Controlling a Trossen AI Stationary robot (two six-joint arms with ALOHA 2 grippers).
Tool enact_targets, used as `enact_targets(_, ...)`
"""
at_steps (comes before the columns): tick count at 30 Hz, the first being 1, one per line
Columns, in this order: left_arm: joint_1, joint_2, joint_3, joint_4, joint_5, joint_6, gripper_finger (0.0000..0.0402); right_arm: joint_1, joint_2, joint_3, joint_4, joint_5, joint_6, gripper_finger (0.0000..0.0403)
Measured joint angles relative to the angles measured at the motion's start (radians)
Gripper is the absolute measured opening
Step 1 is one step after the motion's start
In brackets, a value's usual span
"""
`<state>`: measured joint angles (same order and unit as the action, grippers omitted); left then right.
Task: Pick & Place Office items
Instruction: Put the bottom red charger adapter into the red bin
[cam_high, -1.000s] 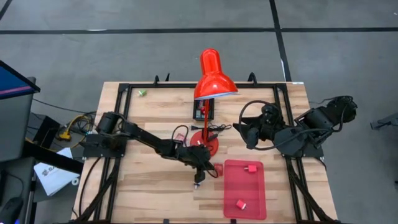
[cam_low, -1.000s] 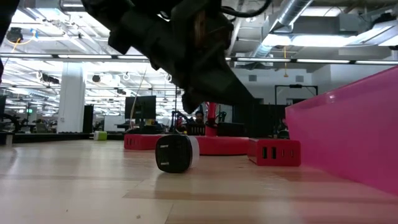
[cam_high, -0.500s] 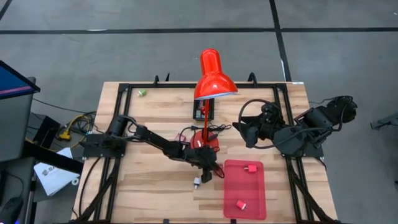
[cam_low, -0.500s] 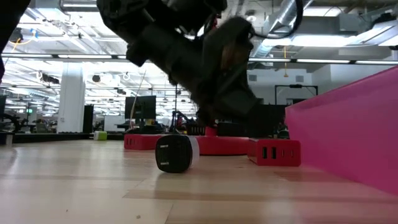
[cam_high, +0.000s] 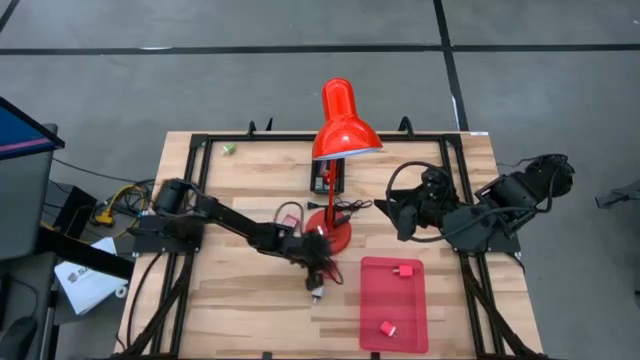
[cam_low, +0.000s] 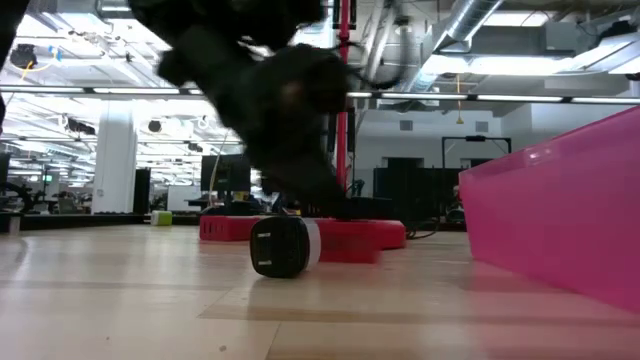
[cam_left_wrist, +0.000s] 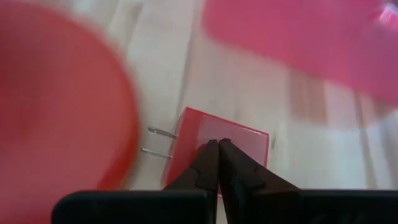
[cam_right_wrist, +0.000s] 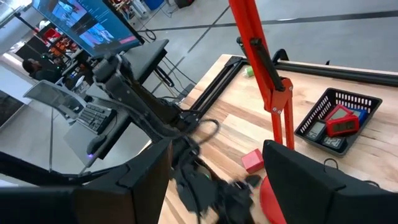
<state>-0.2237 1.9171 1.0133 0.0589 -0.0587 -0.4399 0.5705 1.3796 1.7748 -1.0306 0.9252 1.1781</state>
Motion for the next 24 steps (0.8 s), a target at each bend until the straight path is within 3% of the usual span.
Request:
enact_targets(13, -0.069, -0.485, -0.506, -0.083, -0.022, -0.256, 0.0000, 0.010, 0.015, 0.000, 0.097, 0.031, -0.078, 0.0245)
enact_targets(18, -0.143, -0.573, -0.566, -0.104, 0.029, -0.301, 0.0000, 0.012, 0.018, 0.000, 0.115, 0.048, -0.078, 0.0245)
enact_targets(24, -0.248, -0.644, -0.572, -0.148, 0.061, -0.253, 0.0000, 0.012, 0.018, 0.000, 0.130, 0.055, -0.079, 0.0245)
